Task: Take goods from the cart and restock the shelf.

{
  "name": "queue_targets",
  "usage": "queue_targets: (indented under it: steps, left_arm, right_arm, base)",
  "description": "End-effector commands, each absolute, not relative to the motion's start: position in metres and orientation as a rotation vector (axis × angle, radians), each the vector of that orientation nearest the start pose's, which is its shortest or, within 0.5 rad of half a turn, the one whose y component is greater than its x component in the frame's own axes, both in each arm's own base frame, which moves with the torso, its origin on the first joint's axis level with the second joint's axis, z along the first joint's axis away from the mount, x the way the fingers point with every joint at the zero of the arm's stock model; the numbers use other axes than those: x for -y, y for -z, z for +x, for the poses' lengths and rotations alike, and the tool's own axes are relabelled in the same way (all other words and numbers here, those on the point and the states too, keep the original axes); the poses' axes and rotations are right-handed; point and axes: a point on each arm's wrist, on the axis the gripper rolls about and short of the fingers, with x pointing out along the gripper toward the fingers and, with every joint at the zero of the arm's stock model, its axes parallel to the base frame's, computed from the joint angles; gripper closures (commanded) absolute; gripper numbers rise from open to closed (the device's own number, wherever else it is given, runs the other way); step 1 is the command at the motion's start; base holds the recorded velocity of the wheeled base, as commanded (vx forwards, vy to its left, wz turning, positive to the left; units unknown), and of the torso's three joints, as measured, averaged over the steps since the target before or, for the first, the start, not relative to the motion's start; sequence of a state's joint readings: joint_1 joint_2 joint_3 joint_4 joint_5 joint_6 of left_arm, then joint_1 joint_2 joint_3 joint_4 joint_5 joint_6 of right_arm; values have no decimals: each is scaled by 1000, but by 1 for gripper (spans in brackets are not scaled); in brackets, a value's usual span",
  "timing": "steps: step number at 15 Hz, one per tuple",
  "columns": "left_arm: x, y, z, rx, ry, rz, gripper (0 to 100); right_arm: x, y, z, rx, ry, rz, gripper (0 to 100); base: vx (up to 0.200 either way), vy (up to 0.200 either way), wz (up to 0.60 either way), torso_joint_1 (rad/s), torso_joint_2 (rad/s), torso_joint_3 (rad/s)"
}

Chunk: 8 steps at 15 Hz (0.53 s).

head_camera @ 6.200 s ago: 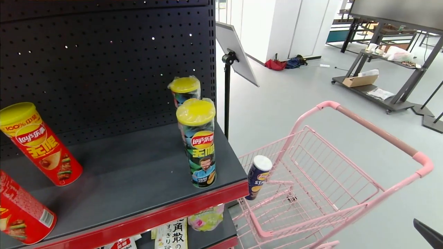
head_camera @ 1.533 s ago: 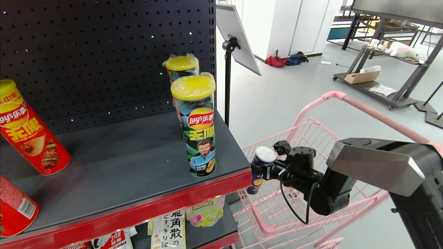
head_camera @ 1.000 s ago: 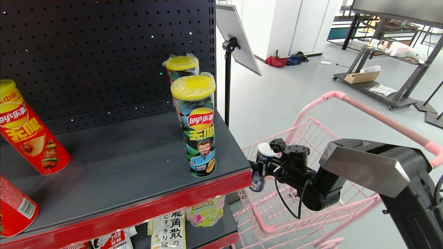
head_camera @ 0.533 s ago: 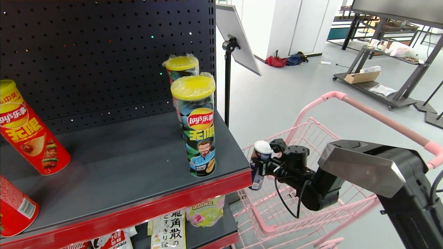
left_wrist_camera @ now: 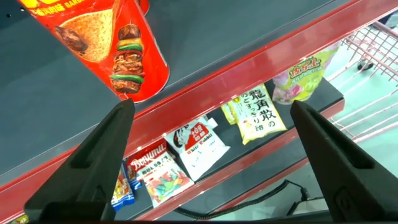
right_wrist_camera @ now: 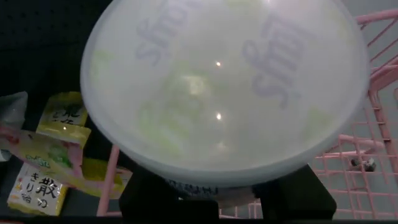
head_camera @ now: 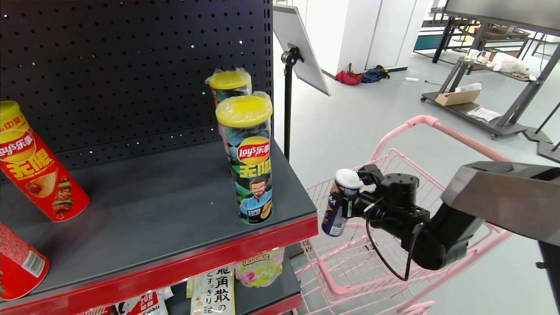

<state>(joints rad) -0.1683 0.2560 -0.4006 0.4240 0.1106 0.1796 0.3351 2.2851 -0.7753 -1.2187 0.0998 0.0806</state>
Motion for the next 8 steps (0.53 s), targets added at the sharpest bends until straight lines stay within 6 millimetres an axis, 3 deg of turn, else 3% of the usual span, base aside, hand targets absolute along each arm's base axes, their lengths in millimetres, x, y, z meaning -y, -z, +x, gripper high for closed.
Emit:
queue_targets:
  steps: [1,5,6,7,8]
  left_arm:
    - [-7,-147,-29,-272,87,217,0]
    - [-7,-147,-30,-261,108,211,0]
    - [-7,-147,-30,-261,108,211,0]
    - [-7,-146,-30,-259,126,208,0]
    - [-7,-147,-31,-252,133,207,0]
  right_arm:
    - [-105,-96,318,-182,-380,42,100]
    - [-61,-161,270,-28,-287,-34,100]
    - [-61,-161,270,-28,-287,-34,100]
    - [-46,-205,239,-48,-254,-44,100]
    - [-42,-226,221,-69,-233,-46,100]
  base:
    - [0,0,0,0,0,0]
    - [0,0,0,0,0,0]
    - [0,0,0,0,0,0]
    - [0,0,0,0,0,0]
    - [0,0,0,0,0,0]
